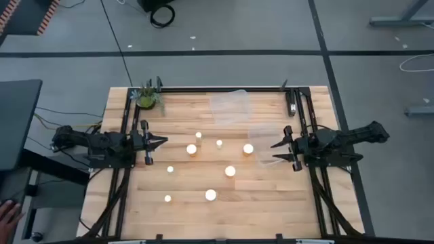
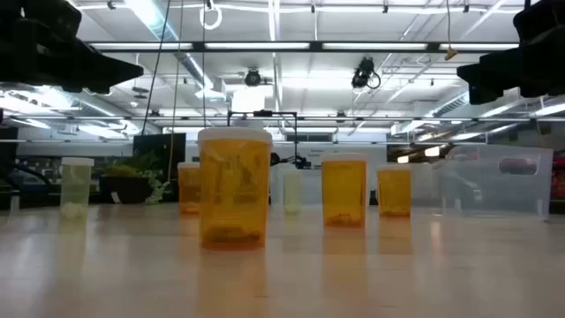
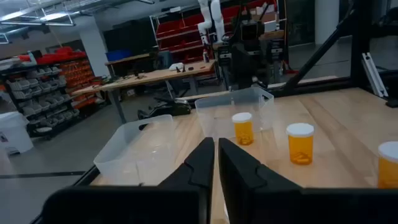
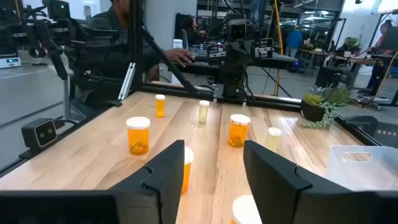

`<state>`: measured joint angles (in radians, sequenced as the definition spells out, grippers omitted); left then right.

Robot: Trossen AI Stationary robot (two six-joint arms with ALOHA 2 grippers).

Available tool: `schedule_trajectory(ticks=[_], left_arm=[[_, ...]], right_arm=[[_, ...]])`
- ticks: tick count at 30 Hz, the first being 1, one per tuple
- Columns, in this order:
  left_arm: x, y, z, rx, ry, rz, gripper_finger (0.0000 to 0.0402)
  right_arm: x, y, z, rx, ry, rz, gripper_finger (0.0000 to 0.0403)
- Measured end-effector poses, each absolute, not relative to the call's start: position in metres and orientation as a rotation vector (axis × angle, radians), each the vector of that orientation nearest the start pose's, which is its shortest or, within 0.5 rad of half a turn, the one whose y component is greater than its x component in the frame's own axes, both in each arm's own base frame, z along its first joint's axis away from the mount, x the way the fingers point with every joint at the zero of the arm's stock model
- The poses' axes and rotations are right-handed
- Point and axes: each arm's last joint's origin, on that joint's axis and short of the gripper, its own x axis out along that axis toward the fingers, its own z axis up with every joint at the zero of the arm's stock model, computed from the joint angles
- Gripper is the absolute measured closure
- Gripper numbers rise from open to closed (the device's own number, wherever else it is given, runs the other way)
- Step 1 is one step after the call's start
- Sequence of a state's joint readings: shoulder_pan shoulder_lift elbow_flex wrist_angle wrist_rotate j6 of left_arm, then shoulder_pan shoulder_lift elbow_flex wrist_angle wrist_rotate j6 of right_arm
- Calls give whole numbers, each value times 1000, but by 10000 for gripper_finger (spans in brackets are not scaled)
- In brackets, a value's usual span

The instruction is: Pick and place medicine bottles into bin by pill shape (circle, oval)

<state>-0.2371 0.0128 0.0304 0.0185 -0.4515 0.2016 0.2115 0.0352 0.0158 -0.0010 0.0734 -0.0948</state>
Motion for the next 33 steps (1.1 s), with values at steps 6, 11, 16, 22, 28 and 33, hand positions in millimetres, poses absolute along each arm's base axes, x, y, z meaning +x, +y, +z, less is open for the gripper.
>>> schedule_trajectory(ticks=[6,11,16,22,28,33], left_arm=[[94,-10,175,189,-13,217,369],[94,-10,175,188,-13,217,362],[94,-10,175,188,-13,217,363],[94,-10,175,188,-13,217,371],[94,-10,175,189,-13,217,372],[94,-10,175,189,-12,217,364]], right_arm=[[97,19,166,-98,14,139,230],[97,19,166,-98,14,139,230],[97,19,166,-98,14,139,230],[97,19,166,-97,13,138,230],[97,19,166,-98,14,138,230],[97,19,166,-98,14,138,230]])
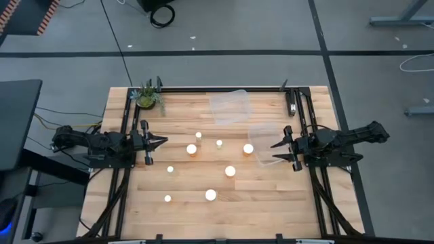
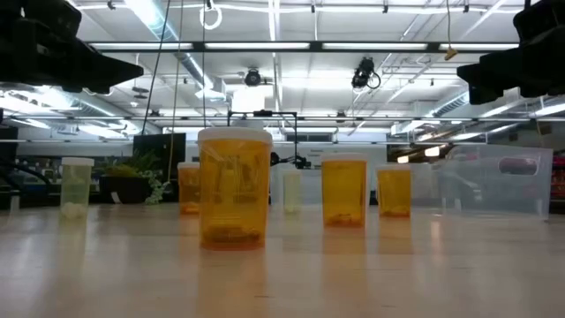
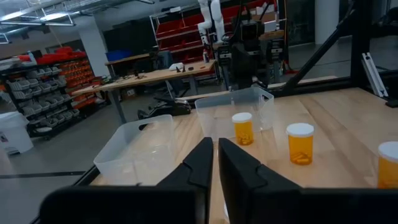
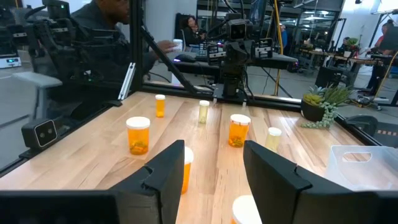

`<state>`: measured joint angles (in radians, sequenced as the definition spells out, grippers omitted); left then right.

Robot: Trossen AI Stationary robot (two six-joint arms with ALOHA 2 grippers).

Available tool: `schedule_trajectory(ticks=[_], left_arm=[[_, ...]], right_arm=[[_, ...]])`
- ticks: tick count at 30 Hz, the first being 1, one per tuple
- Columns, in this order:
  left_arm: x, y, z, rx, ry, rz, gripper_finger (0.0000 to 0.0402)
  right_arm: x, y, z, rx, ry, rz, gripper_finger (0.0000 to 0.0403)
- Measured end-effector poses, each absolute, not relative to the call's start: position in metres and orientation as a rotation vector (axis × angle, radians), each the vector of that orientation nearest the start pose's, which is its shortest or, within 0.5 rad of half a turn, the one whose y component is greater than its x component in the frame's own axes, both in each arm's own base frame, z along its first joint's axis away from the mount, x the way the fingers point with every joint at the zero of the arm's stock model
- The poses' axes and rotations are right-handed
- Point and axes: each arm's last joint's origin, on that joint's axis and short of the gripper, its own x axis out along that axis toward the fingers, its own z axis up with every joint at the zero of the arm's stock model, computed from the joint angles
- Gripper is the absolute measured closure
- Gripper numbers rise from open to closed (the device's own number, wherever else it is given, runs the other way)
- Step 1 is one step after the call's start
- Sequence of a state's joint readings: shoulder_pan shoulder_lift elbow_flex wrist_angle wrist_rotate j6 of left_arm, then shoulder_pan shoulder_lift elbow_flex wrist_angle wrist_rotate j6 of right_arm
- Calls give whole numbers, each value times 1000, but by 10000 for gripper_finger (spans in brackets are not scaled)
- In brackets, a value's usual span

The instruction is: Pick and place medicine bottles into bin by pill shape (circle, oval)

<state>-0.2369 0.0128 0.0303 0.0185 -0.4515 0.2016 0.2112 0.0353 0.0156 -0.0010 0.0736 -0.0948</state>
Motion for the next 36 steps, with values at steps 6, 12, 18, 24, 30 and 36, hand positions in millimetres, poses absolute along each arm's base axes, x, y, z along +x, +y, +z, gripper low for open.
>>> schedule_trajectory(ticks=[6,12,18,24,30,36], left_arm=[[94,-10,175,188,-13,217,367],[94,-10,175,189,-13,217,374],[94,-10,175,189,-13,217,365],[94,-10,175,189,-13,217,361],[94,-10,175,189,-13,217,369],[94,-10,175,189,-13,217,374]], right_arm=[[97,19,166,-98,14,139,230],[97,19,166,-98,14,139,230],[97,19,166,-98,14,139,230],[97,19,166,-98,14,139,230],[97,19,166,-98,14,138,230],[97,19,166,-97,13,139,230]])
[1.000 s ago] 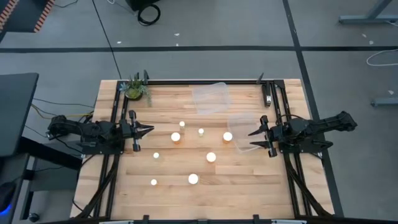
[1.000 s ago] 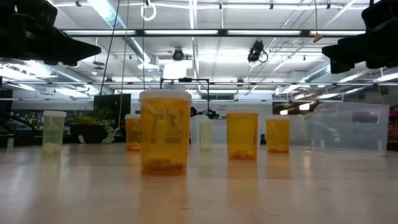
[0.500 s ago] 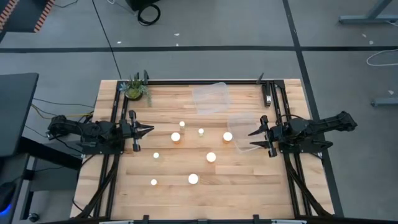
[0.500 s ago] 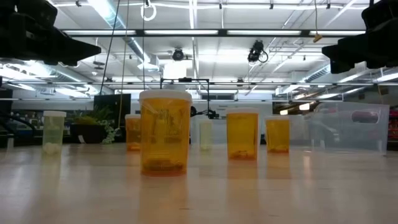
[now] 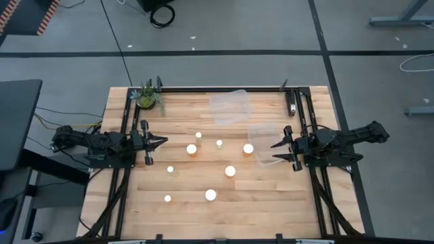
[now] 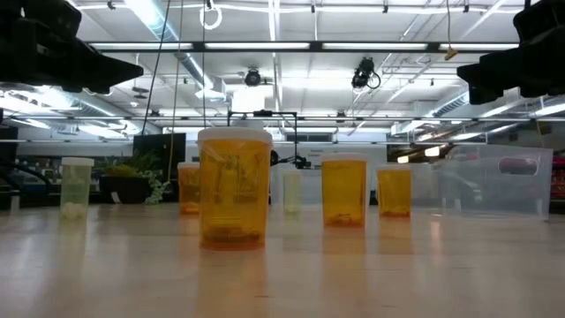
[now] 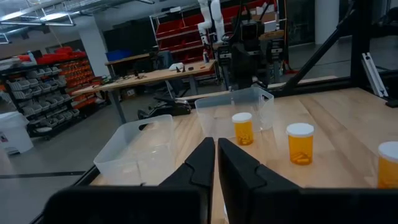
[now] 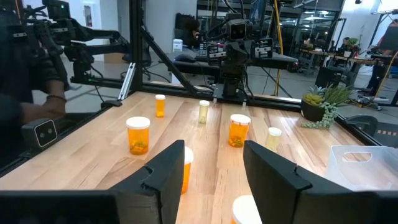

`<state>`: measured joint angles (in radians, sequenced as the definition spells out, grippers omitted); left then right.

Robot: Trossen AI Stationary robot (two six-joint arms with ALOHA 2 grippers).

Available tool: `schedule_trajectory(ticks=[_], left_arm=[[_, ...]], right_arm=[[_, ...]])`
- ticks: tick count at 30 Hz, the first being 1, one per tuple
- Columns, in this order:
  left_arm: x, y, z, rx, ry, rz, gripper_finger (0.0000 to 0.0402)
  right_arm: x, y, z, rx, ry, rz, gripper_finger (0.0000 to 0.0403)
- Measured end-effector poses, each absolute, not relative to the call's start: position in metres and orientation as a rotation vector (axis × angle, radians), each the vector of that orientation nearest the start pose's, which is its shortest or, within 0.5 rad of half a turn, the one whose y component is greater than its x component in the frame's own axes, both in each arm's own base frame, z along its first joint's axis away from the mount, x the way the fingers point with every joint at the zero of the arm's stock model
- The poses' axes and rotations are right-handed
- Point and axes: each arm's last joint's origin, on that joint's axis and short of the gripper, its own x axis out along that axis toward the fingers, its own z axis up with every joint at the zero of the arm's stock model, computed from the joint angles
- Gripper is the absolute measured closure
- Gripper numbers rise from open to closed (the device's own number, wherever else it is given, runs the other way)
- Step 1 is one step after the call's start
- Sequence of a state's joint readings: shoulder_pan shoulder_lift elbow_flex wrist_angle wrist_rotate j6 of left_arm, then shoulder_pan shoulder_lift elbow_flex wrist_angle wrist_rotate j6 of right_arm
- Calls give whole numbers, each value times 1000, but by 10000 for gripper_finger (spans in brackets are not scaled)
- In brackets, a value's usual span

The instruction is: Pick and place medicine bottles into bin by pill shape (circle, oval)

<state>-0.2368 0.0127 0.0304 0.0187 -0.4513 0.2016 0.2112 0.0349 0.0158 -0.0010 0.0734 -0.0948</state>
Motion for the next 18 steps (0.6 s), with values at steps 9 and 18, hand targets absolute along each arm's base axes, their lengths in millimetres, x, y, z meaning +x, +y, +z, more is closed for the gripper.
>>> schedule_trajectory(ticks=[9,18], left_arm=[[94,-10,175,188,-13,217,363],[94,-10,175,188,-13,217,373]], right_arm=[[97,19,166,-98,14,138,230],[97,19,166,-98,14,138,230]])
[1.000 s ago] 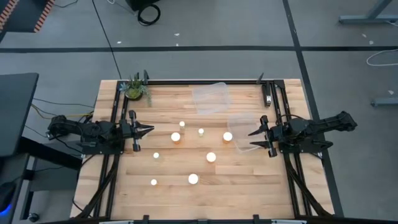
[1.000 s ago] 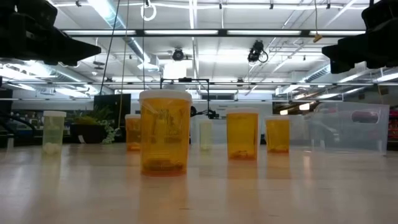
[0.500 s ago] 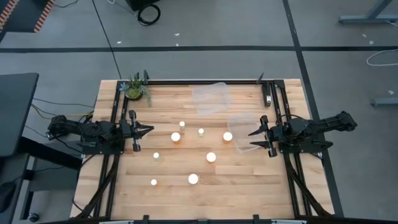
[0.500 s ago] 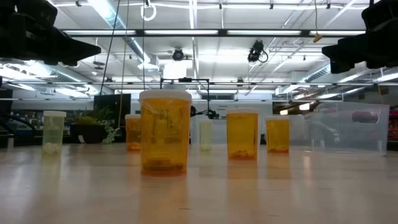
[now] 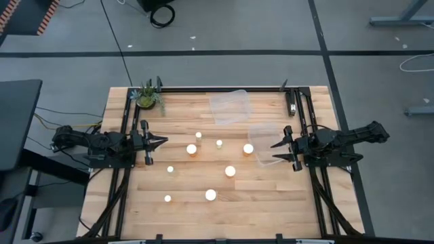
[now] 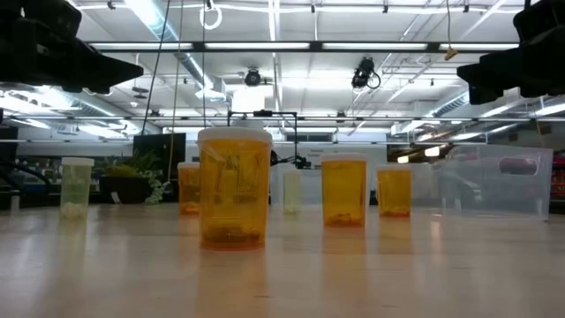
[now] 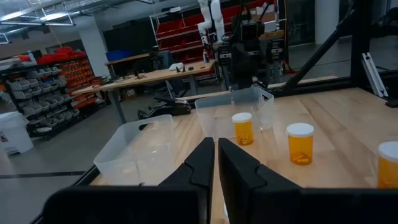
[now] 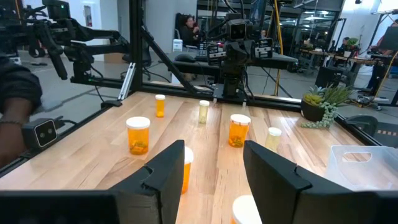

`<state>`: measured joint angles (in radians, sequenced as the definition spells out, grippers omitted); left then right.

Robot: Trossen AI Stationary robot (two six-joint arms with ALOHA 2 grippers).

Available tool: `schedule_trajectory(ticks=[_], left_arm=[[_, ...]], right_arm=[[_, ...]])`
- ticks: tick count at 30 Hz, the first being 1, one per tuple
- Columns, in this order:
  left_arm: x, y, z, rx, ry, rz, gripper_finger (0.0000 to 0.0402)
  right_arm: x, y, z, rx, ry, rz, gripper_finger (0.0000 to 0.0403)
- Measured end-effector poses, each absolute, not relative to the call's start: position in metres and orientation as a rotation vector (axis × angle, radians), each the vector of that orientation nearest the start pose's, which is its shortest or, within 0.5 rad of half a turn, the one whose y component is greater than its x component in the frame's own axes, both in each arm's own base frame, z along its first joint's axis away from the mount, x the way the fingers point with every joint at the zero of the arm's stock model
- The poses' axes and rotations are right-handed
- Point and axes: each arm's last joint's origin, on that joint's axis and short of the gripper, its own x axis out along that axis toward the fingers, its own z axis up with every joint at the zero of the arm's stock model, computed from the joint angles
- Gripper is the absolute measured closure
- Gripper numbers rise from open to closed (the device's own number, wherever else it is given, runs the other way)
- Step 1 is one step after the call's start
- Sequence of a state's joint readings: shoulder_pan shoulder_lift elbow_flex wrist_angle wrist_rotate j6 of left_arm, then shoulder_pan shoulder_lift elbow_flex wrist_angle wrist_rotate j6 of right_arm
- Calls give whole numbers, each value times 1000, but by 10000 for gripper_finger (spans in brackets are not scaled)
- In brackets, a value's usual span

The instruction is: Pick and place medicine bottles into bin by pill shape (circle, oval)

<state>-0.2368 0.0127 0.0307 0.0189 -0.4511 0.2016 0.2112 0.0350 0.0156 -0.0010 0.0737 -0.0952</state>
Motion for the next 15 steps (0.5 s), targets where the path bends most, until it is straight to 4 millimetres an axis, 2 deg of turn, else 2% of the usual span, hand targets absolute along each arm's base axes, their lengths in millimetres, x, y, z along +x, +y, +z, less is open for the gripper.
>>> schedule_trajectory(ticks=[8,11,15], left_arm=[[94,-10,175,188,-13,217,365],[94,-10,175,188,-13,217,362],[94,-10,175,188,-13,217,361]], right_arm=[[97,18,168,-109,-15,127,230],[97,15,176,-185,-94,6,230],[96,5,183,-105,-136,-257,230]])
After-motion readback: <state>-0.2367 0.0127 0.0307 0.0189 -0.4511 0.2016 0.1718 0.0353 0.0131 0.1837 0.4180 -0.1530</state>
